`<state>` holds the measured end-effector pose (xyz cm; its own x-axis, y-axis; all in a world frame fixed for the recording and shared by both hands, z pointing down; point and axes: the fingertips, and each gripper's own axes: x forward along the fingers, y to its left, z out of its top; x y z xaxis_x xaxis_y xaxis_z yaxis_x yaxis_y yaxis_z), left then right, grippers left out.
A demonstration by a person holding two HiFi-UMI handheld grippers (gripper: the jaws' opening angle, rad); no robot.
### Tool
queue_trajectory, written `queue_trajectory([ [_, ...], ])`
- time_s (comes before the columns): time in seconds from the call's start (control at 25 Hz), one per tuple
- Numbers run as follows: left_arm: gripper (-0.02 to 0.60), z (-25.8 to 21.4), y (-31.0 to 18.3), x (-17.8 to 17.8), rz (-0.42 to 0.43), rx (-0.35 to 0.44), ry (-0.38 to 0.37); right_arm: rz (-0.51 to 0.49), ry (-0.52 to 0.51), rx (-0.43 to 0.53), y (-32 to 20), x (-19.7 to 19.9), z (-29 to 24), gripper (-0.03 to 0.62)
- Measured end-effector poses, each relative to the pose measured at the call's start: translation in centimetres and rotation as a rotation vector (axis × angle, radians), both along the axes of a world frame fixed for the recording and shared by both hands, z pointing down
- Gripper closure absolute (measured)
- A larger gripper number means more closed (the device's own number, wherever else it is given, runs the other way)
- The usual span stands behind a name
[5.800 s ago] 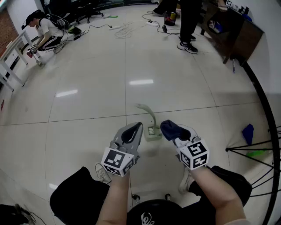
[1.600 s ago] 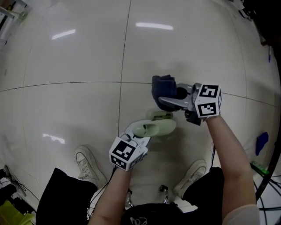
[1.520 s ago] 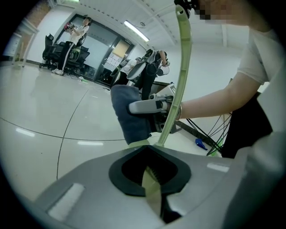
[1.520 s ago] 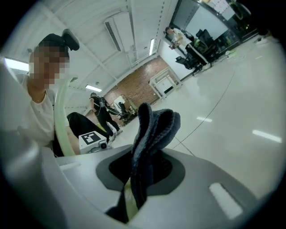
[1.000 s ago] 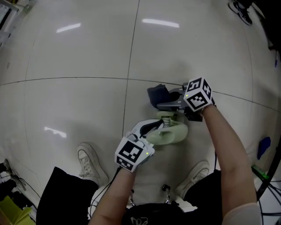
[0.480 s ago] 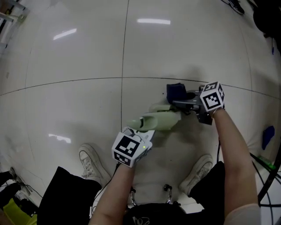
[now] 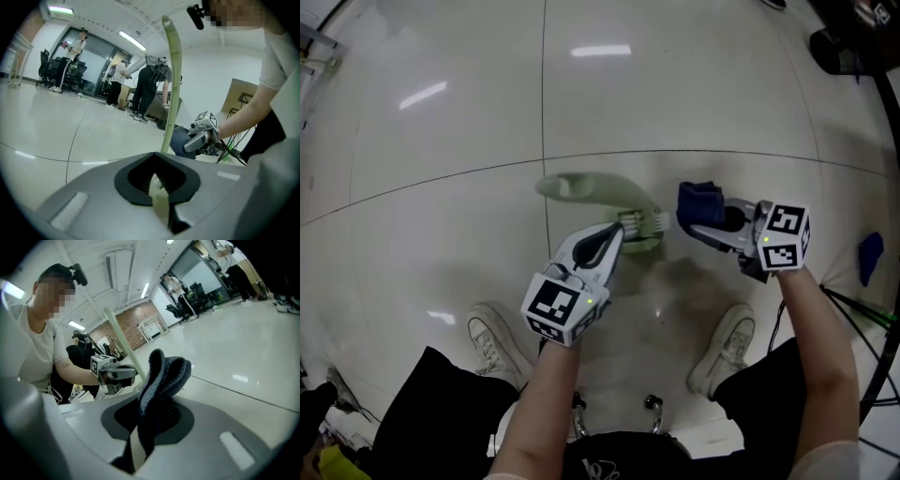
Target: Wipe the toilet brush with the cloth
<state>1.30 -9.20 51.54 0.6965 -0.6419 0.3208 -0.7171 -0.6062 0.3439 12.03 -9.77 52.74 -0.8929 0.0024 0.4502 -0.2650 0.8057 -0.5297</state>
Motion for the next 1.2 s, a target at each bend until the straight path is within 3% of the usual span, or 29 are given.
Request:
queue_trajectory([
  [0.2, 0.575, -2.7, 1.2, -2.1, -0.050, 0.050, 0.017, -0.046, -0.041, 0.141, 6.5, -4.1, -5.4, 0.530],
  [0.36, 0.575, -3.8, 2.3, -3.9, -0.065, 0.067, 0.020, 0.057, 0.032, 0.194, 9.4, -9.1, -5.1, 0.530],
  [0.44, 0.575, -3.9, 2.6, -5.1, -0.080, 0.073, 0.020, 0.136, 0.033, 0.158, 9.9, -12.0, -3.8, 0.530],
  [0.64, 0.575, -3.6, 2.9, -7.7, -0.089, 0.065, 0.032, 0.323, -0.074, 0.022, 8.7, -17.1, -1.6, 0.530],
  [0.88, 0.575, -2.8, 4.1, -10.6, -0.061, 0.039, 0.026, 0.563, 0.054, -0.079, 5.3, -19.1, 2.8, 0.530],
  [1.04, 0.575, -2.5, 4.1, -12.4, -0.048, 0.042, 0.050, 0.764, -0.045, -0.232, 3.7, -20.5, 3.4, 0.530],
  [1.2, 0.575, -1.5, 4.5, -13.3, -0.049, 0.020, 0.066, 0.920, -0.012, -0.269, 2.7, -18.7, 5.7, 0.530],
])
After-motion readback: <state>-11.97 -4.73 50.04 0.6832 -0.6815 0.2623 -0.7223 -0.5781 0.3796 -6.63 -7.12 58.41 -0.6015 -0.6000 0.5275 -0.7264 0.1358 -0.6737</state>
